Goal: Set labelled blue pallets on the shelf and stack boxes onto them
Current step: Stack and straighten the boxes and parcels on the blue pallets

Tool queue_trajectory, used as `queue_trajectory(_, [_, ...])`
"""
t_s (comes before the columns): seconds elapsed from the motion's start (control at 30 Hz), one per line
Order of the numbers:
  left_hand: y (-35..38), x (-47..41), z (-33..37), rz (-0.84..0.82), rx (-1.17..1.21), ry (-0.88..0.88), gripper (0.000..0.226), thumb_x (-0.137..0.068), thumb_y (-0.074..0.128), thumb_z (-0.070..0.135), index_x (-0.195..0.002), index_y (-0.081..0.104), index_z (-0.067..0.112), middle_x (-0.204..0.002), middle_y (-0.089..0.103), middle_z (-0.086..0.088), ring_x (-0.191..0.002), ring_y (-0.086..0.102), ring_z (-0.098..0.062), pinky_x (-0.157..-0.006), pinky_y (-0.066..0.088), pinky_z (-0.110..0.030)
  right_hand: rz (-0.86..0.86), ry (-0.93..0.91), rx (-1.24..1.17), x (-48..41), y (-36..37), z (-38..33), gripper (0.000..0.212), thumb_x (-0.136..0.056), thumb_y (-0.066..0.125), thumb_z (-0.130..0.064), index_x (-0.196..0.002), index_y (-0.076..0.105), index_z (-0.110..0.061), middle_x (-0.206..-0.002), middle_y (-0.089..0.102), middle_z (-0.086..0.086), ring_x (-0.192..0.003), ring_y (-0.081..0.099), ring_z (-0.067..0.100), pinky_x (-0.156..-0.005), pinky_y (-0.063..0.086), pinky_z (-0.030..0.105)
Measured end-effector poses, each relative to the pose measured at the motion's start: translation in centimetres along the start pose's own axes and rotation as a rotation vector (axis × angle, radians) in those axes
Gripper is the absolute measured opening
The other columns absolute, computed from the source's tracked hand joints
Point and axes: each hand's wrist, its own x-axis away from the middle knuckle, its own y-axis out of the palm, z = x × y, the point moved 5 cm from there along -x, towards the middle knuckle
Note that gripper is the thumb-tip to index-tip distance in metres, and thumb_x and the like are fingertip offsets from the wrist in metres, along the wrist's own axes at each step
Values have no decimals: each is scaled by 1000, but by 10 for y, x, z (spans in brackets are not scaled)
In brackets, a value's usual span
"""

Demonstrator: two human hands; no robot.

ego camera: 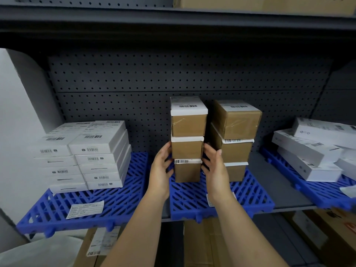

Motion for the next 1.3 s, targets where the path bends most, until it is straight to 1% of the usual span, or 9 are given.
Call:
queue_trajectory(0.13, [2, 11, -3, -8, 19, 10, 41, -101, 36, 42, -137, 52, 33, -136, 57, 10, -125, 51, -13, -106, 39, -42, 18, -36, -12, 14, -8, -3, 59, -91, 25, -61, -129, 57, -27, -125, 63, -12, -118, 56, 4, -103, 40, 31])
queue_trajectory(0.23, [7, 18, -5, -7, -10, 31, 35, -101, 38, 41, -132, 54, 38, -135, 58, 12, -124, 52, -10, -107, 39, -43, 42, -40, -19, 22, -16, -5, 52, -100, 23, -50, -127, 58, -24, -121, 66, -10, -114, 59, 4, -98, 44, 30])
queue_trajectory(0.53, [31, 31, -9, 26, -55, 45, 26, -102, 39, 37, -118, 57, 47, -122, 61, 20, -121, 52, -8, -107, 37, -43, 1, -21, 1, 29, -31, -18, 47, -101, 27, -48, -133, 54, -27, -129, 60, -10, -123, 52, 4, -108, 37, 27])
queue_trajectory(0.7, [27, 34, -12, 51, -102, 70, 32, -101, 43, 32, -129, 57, 39, -126, 60, 15, -122, 51, -9, -107, 39, -45, -20, -28, 86, 34, -46, -22, 36, -103, 36, -36, -131, 54, -24, -126, 61, -6, -116, 57, 8, -104, 44, 32])
queue_trajectory(0.83, [23, 38, -11, 61, -109, 47, 33, -102, 41, 33, -131, 55, 39, -134, 56, 9, -127, 49, -15, -109, 37, -47, 47, -80, 133, 35, -72, -36, 23, -98, 52, -23, -119, 63, -26, -115, 65, -4, -108, 62, 12, -97, 50, 31])
queue_trajectory(0.93, [27, 39, -8, 45, -106, 20, 32, -101, 41, 38, -130, 53, 42, -140, 53, 4, -129, 46, -19, -110, 33, -51, 176, -150, 136, 27, -98, -54, 20, -97, 54, -18, -111, 65, -28, -116, 64, -9, -111, 60, 13, -99, 48, 33])
queue_trajectory(1.07, [37, 41, -8, 35, -116, -5, 29, -102, 38, 41, -128, 51, 45, -142, 51, 4, -131, 44, -20, -109, 31, -50, 272, -153, 110, 5, -126, -74, 22, -99, 50, -24, -118, 61, -30, -118, 58, -15, -113, 54, 7, -103, 41, 31])
queue_trajectory(1.2, [47, 40, -10, 62, -109, -2, 30, -103, 38, 38, -129, 51, 45, -139, 52, 5, -127, 44, -18, -102, 33, -46, 96, 59, 127, -21, -125, -64, 38, -99, 38, -50, -132, 50, -37, -136, 52, -7, -125, 48, 15, -110, 36, 42])
queue_trajectory(1.3, [50, 35, -14, 90, -109, -4, 29, -102, 40, 39, -129, 51, 45, -136, 53, 7, -129, 45, -20, -109, 31, -53, 42, 125, 69, -24, -122, -61, 46, -99, 31, -55, -135, 50, -32, -133, 53, -3, -118, 51, 16, -100, 40, 39])
